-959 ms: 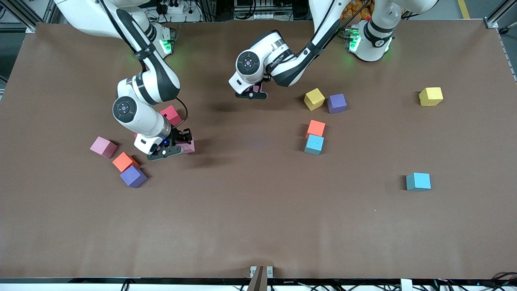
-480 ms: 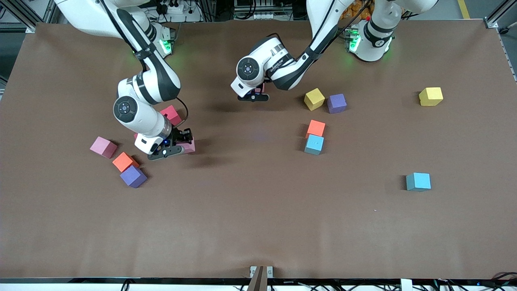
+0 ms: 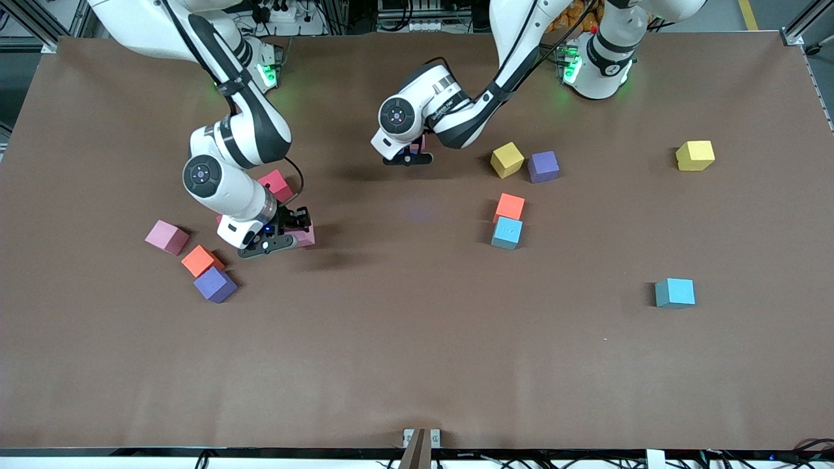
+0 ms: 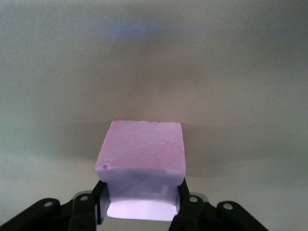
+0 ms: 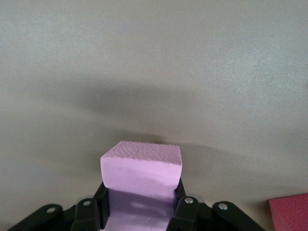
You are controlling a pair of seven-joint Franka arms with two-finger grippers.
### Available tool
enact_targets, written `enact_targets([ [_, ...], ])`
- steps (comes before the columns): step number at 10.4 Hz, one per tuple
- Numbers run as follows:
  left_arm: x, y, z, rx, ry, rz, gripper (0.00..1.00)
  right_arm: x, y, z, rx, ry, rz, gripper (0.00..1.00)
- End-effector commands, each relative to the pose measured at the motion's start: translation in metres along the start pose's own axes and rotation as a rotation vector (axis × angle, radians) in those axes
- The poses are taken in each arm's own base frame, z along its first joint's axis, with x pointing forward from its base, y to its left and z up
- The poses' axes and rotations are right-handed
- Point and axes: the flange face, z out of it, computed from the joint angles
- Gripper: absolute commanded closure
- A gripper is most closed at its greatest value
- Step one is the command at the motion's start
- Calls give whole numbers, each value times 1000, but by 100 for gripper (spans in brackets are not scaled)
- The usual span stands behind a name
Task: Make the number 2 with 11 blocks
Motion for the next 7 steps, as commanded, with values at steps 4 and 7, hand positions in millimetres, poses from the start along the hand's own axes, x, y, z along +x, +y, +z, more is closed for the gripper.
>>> enact_targets([
  [4, -8, 7, 5, 40, 22, 5, 96, -1, -6, 0, 7, -3, 15, 72],
  [7, -12, 9, 13, 52, 15, 5, 95, -1, -7, 0, 7, -3, 13, 72],
])
